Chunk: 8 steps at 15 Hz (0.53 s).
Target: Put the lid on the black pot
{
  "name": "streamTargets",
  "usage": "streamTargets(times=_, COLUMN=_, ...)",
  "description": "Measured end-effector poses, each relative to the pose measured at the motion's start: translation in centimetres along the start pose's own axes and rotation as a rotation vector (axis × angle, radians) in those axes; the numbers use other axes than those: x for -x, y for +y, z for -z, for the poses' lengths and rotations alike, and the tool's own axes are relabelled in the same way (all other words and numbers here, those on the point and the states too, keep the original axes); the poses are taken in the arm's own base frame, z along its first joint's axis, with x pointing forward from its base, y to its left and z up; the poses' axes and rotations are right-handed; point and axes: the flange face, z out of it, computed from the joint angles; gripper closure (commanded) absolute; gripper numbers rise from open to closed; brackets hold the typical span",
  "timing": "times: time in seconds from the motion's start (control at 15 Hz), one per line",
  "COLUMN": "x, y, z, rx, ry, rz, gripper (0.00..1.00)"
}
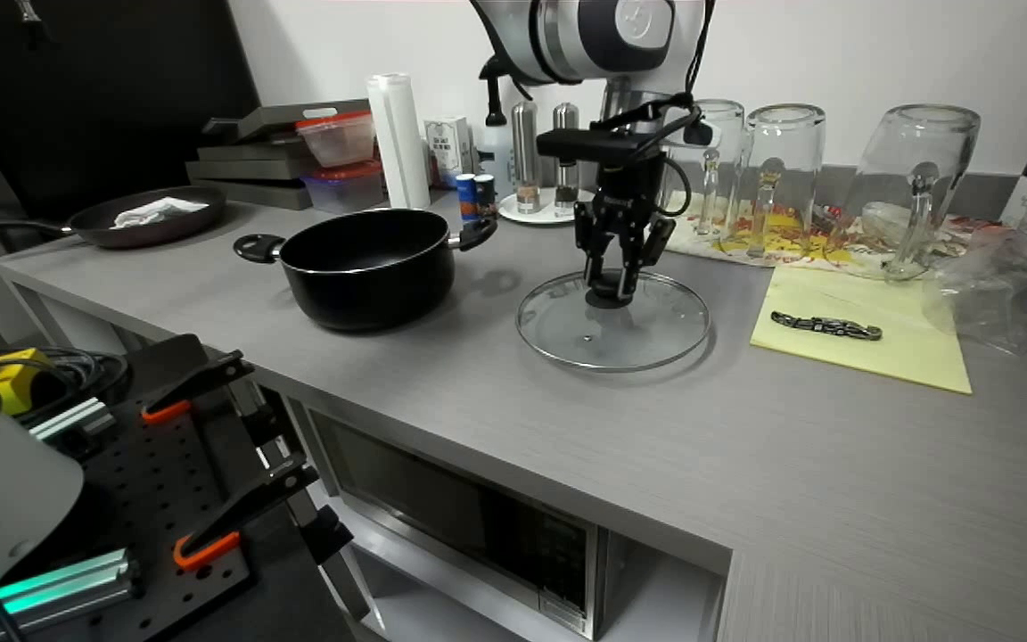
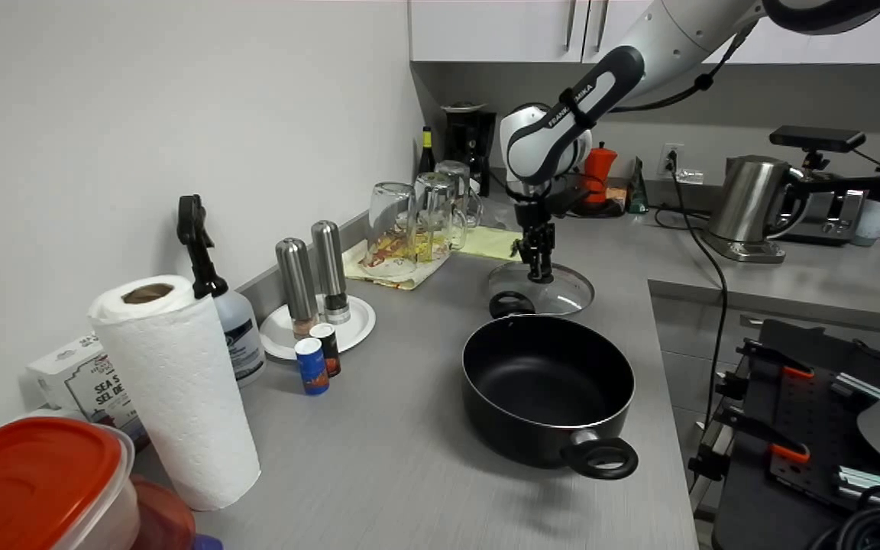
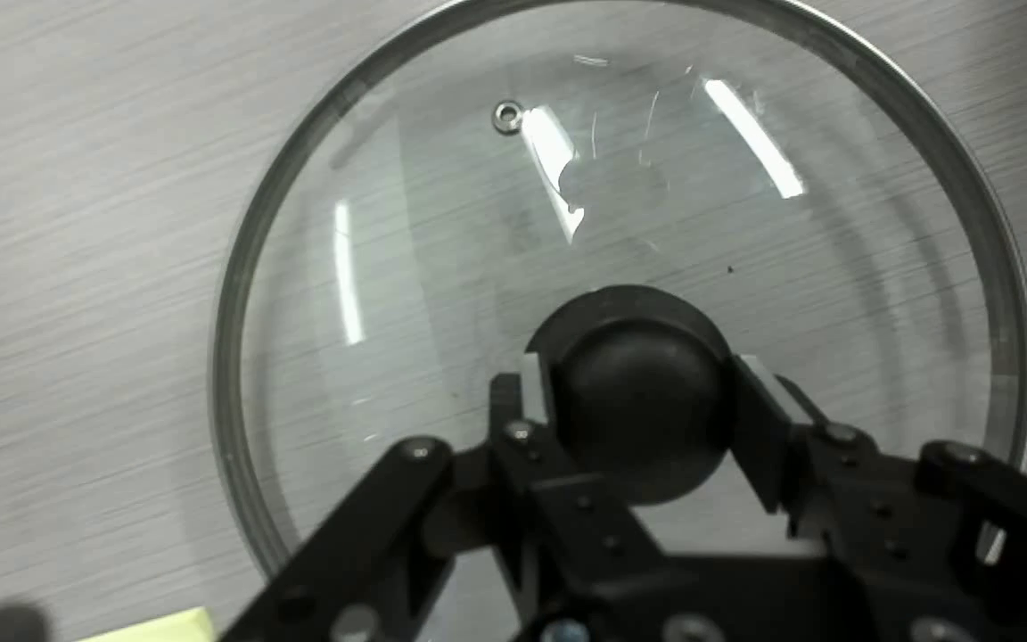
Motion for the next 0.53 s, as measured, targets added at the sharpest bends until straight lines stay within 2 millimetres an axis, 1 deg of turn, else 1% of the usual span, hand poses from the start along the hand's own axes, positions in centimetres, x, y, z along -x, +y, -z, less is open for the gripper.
streamTargets(times=0.13, x=0.8, y=1.1, z=2.7, rx=0.016, ry=0.018, rz=-0.011, gripper=0.75)
streamTargets(times=0.27, x=2.2, y=1.9, z=5.7, rx=0.038, ry=0.037, rz=-0.015, gripper=0.75)
streamTargets(times=0.4, x=3.8, y=2.0, z=8.6, rx=0.055, ry=0.058, rz=-0.009, gripper=0.75)
streamTargets(times=0.53, x=5.5, y=1.4, z=11.2, rx=0.076, ry=0.082, rz=0.012, gripper=0.75)
